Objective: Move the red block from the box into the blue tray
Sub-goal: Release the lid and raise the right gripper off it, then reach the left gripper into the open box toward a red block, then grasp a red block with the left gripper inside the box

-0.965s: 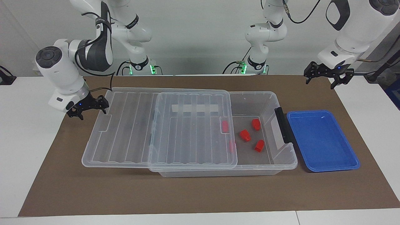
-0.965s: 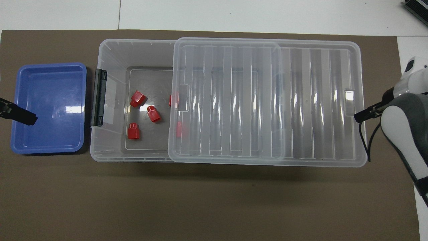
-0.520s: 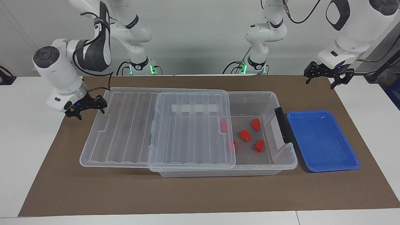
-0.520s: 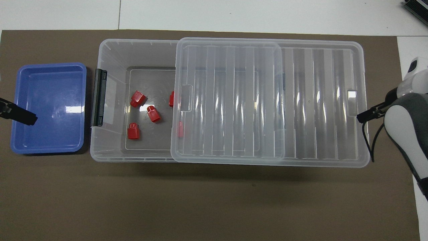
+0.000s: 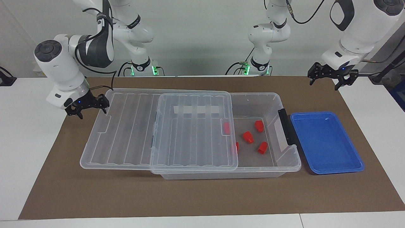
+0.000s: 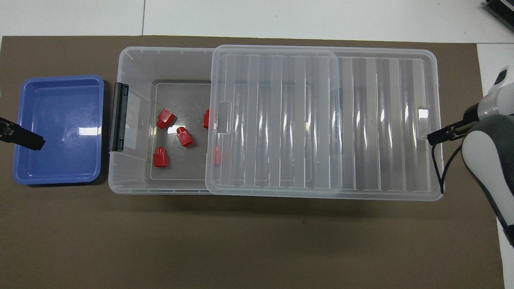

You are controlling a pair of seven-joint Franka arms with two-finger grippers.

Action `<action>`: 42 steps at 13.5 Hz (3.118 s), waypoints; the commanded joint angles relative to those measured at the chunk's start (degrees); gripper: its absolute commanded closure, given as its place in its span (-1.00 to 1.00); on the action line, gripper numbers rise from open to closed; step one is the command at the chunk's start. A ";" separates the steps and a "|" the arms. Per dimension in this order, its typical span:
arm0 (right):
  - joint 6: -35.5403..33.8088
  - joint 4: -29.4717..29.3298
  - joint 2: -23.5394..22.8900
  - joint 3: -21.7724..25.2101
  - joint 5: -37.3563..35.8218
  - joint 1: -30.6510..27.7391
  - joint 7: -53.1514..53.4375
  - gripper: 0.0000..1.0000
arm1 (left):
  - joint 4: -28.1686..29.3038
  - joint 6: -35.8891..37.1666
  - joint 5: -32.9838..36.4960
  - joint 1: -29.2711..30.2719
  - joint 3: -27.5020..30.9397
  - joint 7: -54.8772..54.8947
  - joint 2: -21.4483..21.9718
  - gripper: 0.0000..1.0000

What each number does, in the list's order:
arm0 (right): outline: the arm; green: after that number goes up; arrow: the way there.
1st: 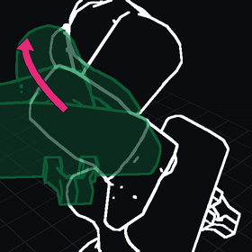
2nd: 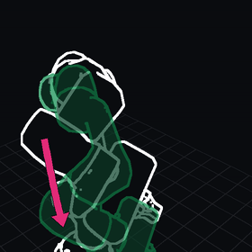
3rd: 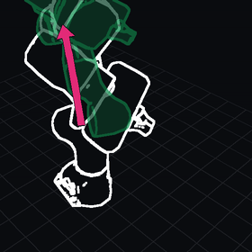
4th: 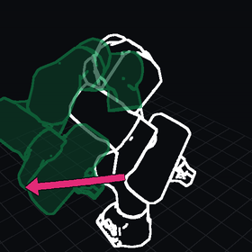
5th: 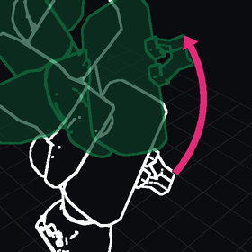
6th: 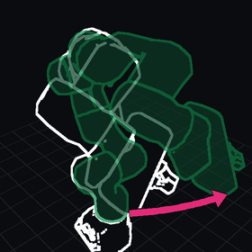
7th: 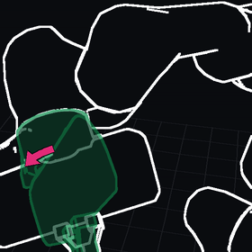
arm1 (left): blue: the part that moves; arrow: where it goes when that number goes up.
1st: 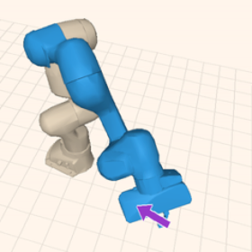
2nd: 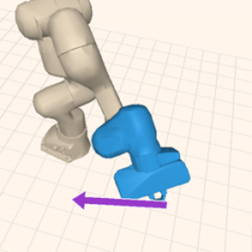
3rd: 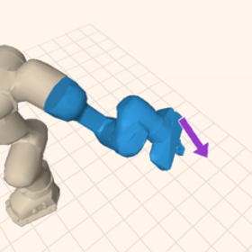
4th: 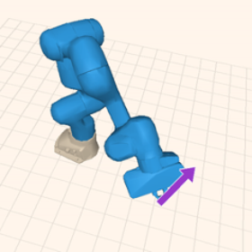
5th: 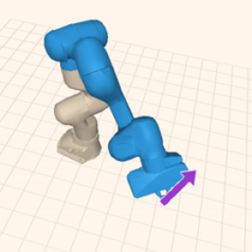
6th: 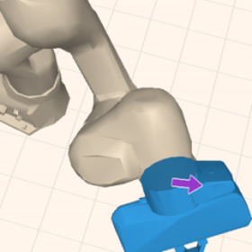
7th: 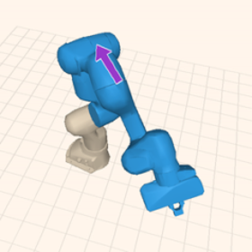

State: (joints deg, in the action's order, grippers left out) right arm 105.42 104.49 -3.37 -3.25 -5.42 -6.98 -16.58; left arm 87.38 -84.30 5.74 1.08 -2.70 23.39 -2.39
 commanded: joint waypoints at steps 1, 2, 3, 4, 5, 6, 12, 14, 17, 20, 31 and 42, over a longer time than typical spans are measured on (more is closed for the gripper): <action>-1.88 1.16 3.63 -0.44 -0.56 2.84 9.16 -1.00 | 1.65 0.02 0.33 0.41 -0.20 -0.19 1.51 -1.00; -2.15 1.07 4.33 -0.44 0.31 3.72 12.94 -1.00 | 1.65 0.02 0.33 0.41 -0.20 -0.19 1.51 -1.00; -2.15 -0.15 4.43 -0.53 0.67 4.60 18.02 -1.00 | 1.65 0.02 0.33 0.41 -0.20 -0.19 1.51 -1.00; -2.32 -1.73 4.34 -0.53 0.67 6.08 22.95 -1.00 | 1.74 0.02 0.33 0.41 -0.20 -0.19 1.51 -1.00; -3.02 -3.48 4.08 -0.53 0.76 7.49 26.82 -1.00 | 1.65 0.02 0.33 0.41 -0.20 -0.19 1.51 -1.00; -3.98 -5.15 3.90 -0.53 0.84 8.29 29.73 -1.00 | 1.65 0.02 0.33 0.41 -0.20 -0.19 1.51 -1.00; -12.24 -14.12 3.02 -0.44 3.39 9.44 34.42 -1.00 | 1.65 -0.07 0.33 0.24 -0.29 0.07 1.51 -1.00; -14.53 -15.45 3.02 -0.36 3.48 9.09 34.42 -1.00 | 1.65 -0.07 0.33 -0.29 -0.29 -0.02 1.51 -1.00; -16.82 -15.63 3.90 -0.27 3.57 8.82 34.33 -1.00 | 1.82 0.63 -0.02 -1.78 -0.46 -1.85 2.47 -1.00; -18.40 -14.76 5.30 0.17 4.36 8.65 34.42 -1.00 | 1.91 -3.21 -3.01 -7.11 -2.22 -26.01 2.39 -1.00; -18.50 -13.96 6.01 0.26 4.36 8.56 33.72 -1.00 | 18.77 -36.86 -5.83 -13.91 -1.96 -58.26 -3.93 -1.00; -18.41 -13.96 6.27 0.35 4.36 8.56 33.72 -1.00 | 18.44 -46.37 9.03 -21.12 -1.78 -74.99 -15.79 -1.00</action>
State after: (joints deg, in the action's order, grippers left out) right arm 87.22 89.86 1.83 -2.72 -2.30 2.38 16.85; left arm 105.46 -127.46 13.24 -20.44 -4.74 -50.67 -16.75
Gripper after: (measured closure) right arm 0.000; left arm 0.000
